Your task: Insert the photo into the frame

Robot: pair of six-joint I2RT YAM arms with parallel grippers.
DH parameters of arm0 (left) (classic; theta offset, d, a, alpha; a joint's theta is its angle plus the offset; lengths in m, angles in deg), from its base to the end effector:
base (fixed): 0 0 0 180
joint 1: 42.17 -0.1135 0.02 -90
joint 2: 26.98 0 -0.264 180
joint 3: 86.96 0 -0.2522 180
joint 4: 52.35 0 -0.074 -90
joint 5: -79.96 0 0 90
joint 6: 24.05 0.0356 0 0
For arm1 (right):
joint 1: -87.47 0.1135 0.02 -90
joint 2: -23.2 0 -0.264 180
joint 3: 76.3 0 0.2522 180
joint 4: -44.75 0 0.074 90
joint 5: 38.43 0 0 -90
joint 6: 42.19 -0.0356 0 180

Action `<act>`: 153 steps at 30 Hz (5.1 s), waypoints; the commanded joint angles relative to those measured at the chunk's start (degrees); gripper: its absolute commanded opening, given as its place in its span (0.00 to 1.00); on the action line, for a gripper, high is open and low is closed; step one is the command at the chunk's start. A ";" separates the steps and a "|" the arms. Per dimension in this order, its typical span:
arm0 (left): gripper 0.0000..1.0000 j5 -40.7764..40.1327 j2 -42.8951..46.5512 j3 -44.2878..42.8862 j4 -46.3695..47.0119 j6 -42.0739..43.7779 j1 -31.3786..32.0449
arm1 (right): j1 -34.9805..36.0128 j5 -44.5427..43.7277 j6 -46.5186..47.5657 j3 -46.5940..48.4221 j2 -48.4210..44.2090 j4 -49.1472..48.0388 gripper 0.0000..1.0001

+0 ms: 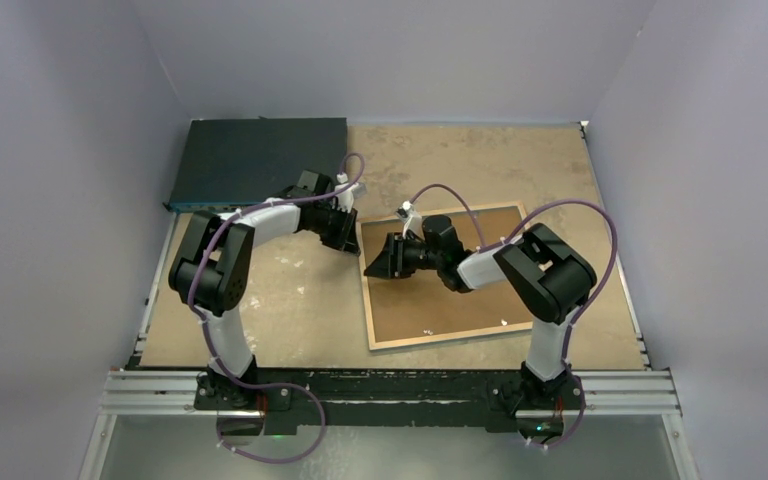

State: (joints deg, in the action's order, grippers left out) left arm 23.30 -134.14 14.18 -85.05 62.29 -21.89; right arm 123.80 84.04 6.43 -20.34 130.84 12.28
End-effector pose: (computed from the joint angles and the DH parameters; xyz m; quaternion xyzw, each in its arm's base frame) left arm 0.3405 -0.1467 0.1554 0.2051 0.9073 -0.3214 0.1770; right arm 0.2744 0.2255 0.1330 -0.1273 0.7890 0.5264 0.2901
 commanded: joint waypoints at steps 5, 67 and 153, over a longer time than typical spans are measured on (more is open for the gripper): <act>0.06 -1.44 -0.70 1.95 1.58 0.56 0.00 | 0.29 -0.66 1.19 2.77 1.29 -0.12 0.48; 0.00 -1.00 0.22 2.60 1.67 0.61 0.04 | 1.31 -5.79 0.17 2.85 4.73 -3.93 0.40; 0.74 -0.37 21.24 -17.74 -39.06 20.91 -24.36 | 37.46 -27.77 52.17 24.68 -1.50 46.13 0.42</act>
State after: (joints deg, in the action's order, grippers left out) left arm 21.27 -114.18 -1.91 -123.93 82.12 -45.87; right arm 160.46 52.10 57.46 5.62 132.06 60.78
